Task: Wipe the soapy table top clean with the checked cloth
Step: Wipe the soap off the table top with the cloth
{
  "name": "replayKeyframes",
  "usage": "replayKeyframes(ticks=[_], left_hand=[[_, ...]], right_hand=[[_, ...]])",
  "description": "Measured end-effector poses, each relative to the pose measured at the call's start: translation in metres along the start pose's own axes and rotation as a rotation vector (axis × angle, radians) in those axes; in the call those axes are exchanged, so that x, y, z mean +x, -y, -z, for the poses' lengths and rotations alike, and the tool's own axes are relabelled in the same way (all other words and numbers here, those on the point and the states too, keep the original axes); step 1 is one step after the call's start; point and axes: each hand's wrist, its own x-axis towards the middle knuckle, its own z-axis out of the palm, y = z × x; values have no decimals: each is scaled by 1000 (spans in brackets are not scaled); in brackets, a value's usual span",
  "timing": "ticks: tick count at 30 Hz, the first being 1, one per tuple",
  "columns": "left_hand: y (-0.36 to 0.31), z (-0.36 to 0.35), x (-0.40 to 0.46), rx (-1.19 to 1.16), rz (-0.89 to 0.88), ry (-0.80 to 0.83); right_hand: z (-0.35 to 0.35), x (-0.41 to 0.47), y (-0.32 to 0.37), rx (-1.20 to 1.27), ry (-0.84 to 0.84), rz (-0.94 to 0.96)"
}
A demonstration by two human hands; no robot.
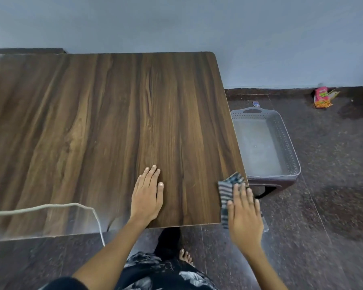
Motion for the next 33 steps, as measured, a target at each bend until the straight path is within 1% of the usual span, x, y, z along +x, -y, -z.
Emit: replayKeyframes(ticks=[3, 8, 10, 12, 16, 21, 24, 27, 30, 33], left_hand=[[4, 4, -9, 9, -15, 7], [26, 17, -33, 41, -17, 21], [40, 24, -41, 43, 6, 16], [55, 31, -46, 51, 26, 11], [95, 47, -50, 57, 53, 22], [170, 81, -39, 80, 52, 18], [233, 110, -30, 91, -3, 45], [286, 133, -27, 124, -45, 58], [337, 158, -29, 88, -12, 58], [384, 181, -36, 52, 45, 28]], right_hand=[[-3, -3, 12, 65, -42, -128], [-9, -16, 54, 170, -133, -343], [-11, -19, 76, 199, -139, -410], [-17, -23, 98, 216, -128, -436], [-35, -38, 155, 207, -124, -414], [-61, -47, 255, 222, -146, -405], [-76, -55, 332, 222, -153, -407], [-89, -68, 414, 216, -108, -330], [-100, -83, 503, 246, -82, -269], [-107, -104, 577, 271, -36, -188]])
